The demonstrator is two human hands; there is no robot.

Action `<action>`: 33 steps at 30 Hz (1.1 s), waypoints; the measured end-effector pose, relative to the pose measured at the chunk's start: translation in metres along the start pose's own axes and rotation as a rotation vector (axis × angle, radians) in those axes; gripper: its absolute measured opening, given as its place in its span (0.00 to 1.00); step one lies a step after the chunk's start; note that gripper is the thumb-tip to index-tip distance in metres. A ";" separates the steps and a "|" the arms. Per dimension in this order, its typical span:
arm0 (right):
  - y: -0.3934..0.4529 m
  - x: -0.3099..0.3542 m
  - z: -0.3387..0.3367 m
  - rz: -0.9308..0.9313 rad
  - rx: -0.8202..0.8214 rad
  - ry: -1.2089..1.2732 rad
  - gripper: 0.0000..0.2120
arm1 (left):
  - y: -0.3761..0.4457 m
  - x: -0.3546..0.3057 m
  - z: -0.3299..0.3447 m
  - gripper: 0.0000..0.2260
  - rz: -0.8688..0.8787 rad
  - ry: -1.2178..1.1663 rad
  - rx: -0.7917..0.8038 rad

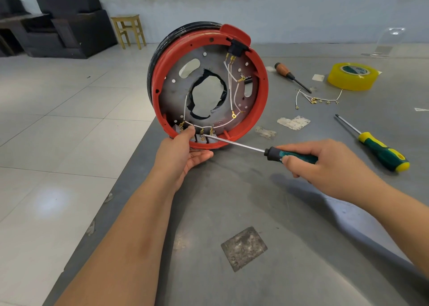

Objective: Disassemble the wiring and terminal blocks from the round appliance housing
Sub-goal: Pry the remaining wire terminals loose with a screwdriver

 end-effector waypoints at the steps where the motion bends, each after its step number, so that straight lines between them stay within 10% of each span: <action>1: -0.001 0.000 0.001 -0.014 -0.022 -0.030 0.13 | 0.000 0.000 0.000 0.14 0.001 -0.005 0.000; 33: -0.012 -0.002 0.024 -0.370 -0.359 -0.509 0.20 | 0.002 -0.002 -0.004 0.10 -0.037 -0.131 0.023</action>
Point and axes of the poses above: each hand's wrist, its own y-axis towards the middle knuckle, its own z-axis out of the palm, x = y × z, the point moved 1 cm from there along y, towards the middle knuckle, and after that the axes turned 12 degrees about -y, right-handed, at the moved point
